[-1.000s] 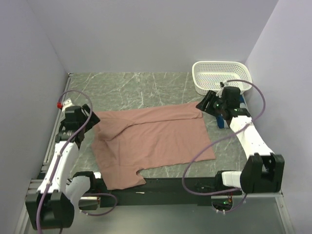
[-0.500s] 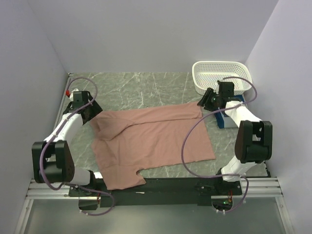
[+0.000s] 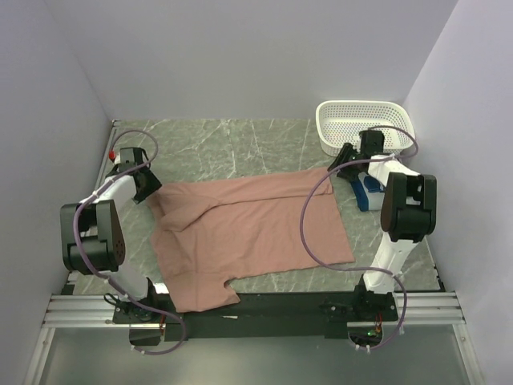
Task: Fold and stack the t-shirts
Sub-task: Fold the tshirt
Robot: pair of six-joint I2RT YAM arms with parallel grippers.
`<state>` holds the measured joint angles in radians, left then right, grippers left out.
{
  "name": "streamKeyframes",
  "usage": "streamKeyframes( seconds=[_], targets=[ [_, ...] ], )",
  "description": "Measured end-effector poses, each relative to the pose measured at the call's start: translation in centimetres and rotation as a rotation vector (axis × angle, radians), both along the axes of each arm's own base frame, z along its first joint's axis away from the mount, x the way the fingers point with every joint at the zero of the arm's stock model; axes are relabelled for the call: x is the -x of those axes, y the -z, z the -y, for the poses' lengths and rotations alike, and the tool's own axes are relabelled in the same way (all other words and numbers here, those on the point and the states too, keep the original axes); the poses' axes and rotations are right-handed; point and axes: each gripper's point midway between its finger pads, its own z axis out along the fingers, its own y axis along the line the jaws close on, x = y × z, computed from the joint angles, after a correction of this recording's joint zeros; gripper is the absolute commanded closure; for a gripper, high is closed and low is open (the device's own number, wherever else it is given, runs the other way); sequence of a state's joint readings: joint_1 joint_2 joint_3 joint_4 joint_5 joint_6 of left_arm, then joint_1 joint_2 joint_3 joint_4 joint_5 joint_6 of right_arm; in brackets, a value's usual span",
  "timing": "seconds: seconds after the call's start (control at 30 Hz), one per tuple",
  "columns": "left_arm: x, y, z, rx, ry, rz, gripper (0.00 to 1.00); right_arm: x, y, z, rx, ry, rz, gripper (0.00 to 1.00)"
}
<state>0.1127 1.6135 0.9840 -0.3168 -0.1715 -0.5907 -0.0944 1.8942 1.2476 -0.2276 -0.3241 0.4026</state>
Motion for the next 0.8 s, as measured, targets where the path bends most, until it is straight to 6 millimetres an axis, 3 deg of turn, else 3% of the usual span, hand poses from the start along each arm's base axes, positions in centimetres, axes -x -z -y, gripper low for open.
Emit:
streamKeyframes(
  seconds=[0.3,0.8],
  targets=[
    [0.2,2.3,0.3,0.033,0.015,-0.056,0.44,-1.5,2.6,-0.1,-0.017,-0.014,-0.050,0.49],
    [-1.4,3.1,-0.7,0.049,-0.005,-0.066,0.50,-3.2,2.9,-1.3,-0.067,-0.069,-0.075,0.55]
  ],
)
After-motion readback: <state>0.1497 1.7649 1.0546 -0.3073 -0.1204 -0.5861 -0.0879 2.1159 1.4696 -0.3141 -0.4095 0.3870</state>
